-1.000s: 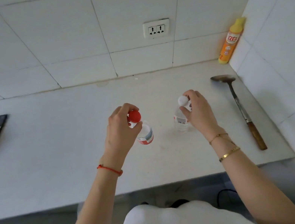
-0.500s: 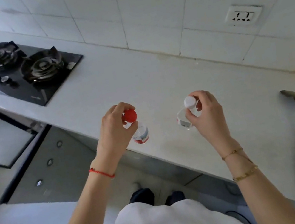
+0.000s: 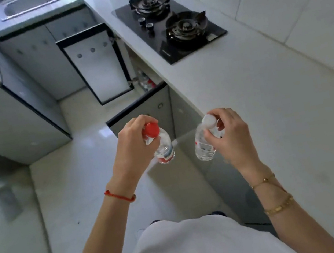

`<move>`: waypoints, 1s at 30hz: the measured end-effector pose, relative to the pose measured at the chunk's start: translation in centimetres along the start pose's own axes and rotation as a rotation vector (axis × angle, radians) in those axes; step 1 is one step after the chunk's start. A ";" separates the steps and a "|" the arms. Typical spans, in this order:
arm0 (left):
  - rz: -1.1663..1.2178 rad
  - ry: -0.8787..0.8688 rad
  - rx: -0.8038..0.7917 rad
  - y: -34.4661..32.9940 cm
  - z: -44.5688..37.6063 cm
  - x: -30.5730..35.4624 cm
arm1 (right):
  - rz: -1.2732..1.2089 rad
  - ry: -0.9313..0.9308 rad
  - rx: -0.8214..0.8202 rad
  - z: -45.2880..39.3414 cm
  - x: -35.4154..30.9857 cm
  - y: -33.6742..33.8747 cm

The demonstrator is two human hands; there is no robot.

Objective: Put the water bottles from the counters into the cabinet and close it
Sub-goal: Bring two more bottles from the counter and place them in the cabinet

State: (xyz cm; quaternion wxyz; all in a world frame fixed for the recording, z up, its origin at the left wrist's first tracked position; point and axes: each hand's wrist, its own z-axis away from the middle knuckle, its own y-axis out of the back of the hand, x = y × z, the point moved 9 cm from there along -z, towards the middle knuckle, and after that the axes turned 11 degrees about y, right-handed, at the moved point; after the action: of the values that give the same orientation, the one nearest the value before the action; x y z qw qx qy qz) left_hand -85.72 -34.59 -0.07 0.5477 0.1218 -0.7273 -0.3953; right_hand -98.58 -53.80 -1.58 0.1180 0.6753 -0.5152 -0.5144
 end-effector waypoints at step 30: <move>-0.051 0.266 0.182 29.1 -20.1 -35.7 | -0.230 0.253 -0.262 -24.9 -25.9 -42.7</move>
State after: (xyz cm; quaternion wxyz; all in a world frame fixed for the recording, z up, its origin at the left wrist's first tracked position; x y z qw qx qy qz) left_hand -47.07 -2.55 -2.70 0.6156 0.2408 -0.6778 -0.3220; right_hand -52.12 -23.01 -5.17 0.2091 0.7676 -0.3446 -0.4983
